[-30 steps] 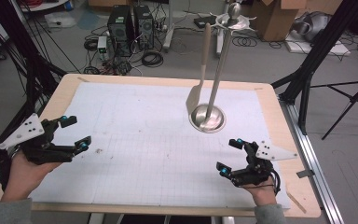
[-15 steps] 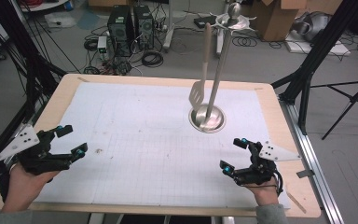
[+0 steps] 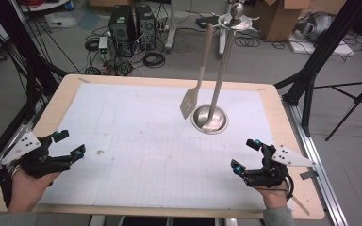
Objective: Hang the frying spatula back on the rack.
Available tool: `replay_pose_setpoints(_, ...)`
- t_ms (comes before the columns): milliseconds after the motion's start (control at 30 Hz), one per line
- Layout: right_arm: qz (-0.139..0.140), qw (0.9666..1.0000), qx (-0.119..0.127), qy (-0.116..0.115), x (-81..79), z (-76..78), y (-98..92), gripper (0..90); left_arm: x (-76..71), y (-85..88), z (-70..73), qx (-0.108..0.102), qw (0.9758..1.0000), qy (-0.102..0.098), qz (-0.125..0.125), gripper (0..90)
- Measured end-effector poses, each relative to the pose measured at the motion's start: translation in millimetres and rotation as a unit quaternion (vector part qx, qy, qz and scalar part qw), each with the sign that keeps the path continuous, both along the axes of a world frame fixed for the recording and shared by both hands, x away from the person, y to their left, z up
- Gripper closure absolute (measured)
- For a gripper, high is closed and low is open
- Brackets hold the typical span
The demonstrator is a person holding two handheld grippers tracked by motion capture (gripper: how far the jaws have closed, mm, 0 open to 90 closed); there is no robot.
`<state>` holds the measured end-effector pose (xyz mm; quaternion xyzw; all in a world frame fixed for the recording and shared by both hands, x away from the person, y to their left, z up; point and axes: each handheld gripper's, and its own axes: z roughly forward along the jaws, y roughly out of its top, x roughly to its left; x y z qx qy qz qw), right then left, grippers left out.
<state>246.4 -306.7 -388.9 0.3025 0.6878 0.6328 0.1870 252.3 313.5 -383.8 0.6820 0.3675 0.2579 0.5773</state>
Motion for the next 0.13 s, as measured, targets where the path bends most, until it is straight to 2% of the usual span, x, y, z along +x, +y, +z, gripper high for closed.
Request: replay_pose_setpoints(133, -0.001, 1.0000, 0.001, 0.004, -0.4, -0.8, 0.1, 2.2, 0.2, 1.7, -1.1, -0.004, 1.0000, 0.002, 0.006, 14.2)
